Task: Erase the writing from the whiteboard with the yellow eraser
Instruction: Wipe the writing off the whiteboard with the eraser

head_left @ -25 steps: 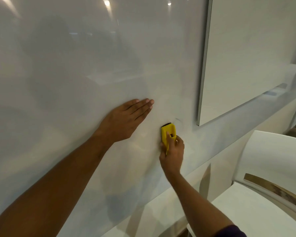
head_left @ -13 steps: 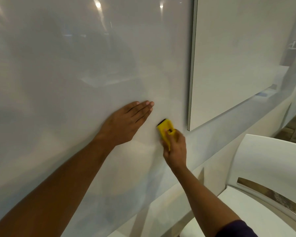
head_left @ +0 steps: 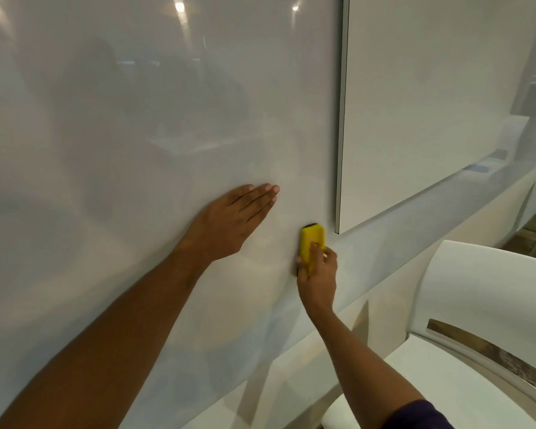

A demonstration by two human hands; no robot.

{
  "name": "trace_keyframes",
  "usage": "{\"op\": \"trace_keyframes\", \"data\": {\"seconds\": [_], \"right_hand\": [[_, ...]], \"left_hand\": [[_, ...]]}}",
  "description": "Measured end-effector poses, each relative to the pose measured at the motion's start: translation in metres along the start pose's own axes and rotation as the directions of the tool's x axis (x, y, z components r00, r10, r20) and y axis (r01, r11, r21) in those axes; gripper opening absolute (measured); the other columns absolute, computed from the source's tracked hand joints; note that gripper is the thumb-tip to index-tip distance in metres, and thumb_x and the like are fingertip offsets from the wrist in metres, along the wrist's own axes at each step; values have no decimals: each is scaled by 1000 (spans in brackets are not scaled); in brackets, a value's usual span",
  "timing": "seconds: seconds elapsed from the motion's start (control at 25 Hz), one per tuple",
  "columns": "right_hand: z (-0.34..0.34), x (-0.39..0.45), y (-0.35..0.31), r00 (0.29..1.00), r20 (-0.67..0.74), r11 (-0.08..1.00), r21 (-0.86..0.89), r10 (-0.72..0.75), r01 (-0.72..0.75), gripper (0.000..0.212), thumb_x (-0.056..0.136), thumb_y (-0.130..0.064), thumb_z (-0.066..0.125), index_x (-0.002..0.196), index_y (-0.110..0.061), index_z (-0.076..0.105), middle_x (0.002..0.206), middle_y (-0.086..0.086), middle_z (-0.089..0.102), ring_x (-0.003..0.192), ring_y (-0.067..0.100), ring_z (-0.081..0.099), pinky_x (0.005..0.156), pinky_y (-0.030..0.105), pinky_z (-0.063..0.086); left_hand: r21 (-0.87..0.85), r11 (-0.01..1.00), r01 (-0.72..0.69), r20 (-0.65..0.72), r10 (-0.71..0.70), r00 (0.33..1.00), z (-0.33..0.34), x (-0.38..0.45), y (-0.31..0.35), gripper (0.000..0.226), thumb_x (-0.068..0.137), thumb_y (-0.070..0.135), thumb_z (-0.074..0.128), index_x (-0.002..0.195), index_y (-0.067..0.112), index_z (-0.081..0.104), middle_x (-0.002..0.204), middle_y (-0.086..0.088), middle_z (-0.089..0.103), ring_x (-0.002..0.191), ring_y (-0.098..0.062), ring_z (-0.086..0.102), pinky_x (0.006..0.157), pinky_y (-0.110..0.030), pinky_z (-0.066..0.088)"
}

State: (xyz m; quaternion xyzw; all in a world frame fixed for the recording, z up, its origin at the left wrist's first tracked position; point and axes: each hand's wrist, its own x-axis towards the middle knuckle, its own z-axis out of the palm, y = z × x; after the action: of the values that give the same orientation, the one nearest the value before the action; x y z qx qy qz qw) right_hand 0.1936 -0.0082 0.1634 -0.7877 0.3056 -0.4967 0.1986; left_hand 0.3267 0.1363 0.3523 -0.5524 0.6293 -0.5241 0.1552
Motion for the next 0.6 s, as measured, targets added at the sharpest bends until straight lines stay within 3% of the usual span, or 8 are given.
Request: {"op": "trace_keyframes", "data": {"seconds": [0.04, 0.16, 0.28, 0.4, 0.44, 0.52, 0.56, 0.6], "right_hand": [[-3, -1, -9, 996, -23, 996, 7, 92, -92, 52, 102, -35, 58, 148, -27, 37, 141, 16, 43, 120, 38, 54, 91, 46, 55], [-9, 4, -27, 991, 7, 990, 64, -130, 129, 51, 97, -36, 53, 146, -30, 41, 140, 16, 45, 118, 37, 54, 86, 42, 55], [-23, 53, -47, 988, -143, 984, 175, 57, -32, 48, 97, -27, 61, 143, -27, 48, 137, 16, 46, 120, 38, 53, 91, 45, 54], [-25, 71, -52, 957, -151, 960, 94, -248, 264, 52, 91, -22, 62, 142, -23, 53, 136, 16, 46, 116, 36, 52, 92, 40, 49], [-25, 73, -52, 968, -148, 967, 122, -203, 222, 50, 91, -29, 58, 141, -24, 52, 136, 16, 47, 116, 38, 54, 92, 41, 50], [-23, 65, -65, 979, -200, 983, 181, 43, -7, 49, 91, -40, 51, 139, -26, 47, 131, 19, 50, 114, 45, 57, 90, 47, 52], [-22, 55, -74, 977, -211, 984, 165, -33, 69, 48, 91, -39, 51, 138, -26, 45, 129, 20, 53, 110, 45, 58, 90, 46, 52], [-16, 42, -78, 947, -186, 955, 87, -263, 283, 48, 91, -35, 53, 138, -28, 47, 128, 19, 55, 108, 42, 57, 89, 43, 51]], "left_hand": [[-13, 1000, -7, 4, 7, 1000, -2, -6, 2, 67, 98, -1, 13, 159, -3, 40, 169, -19, 35, 157, -31, 36, 131, -43, 29], [-51, 998, -28, 13, 28, 1000, -12, -23, -5, 68, 91, 2, 29, 157, -3, 44, 167, -19, 38, 155, -31, 40, 129, -43, 25], [-83, 996, -12, 40, 15, 999, -25, -38, -22, 66, 93, 9, 35, 157, -2, 44, 168, -18, 37, 155, -30, 40, 128, -42, 22], [-97, 994, 57, 40, -54, 998, -40, -46, -41, 61, 102, 21, 40, 159, 1, 43, 169, -14, 37, 156, -26, 38, 126, -41, 24], [-87, 993, 76, 29, -73, 997, -48, -49, -49, 60, 103, 24, 39, 159, 2, 43, 169, -13, 37, 156, -25, 39, 125, -41, 26], [-61, 992, 111, 21, -110, 994, -62, -53, -66, 60, 104, 25, 37, 160, 2, 41, 170, -13, 36, 157, -25, 37, 125, -42, 26], [-49, 989, 137, 16, -136, 991, -69, -58, -74, 61, 105, 25, 36, 161, 2, 39, 171, -13, 34, 158, -25, 35, 126, -42, 25], [-43, 986, 159, 18, -159, 987, -74, -62, -80, 61, 105, 25, 35, 162, 3, 38, 171, -13, 32, 159, -25, 33, 127, -42, 24]]}}
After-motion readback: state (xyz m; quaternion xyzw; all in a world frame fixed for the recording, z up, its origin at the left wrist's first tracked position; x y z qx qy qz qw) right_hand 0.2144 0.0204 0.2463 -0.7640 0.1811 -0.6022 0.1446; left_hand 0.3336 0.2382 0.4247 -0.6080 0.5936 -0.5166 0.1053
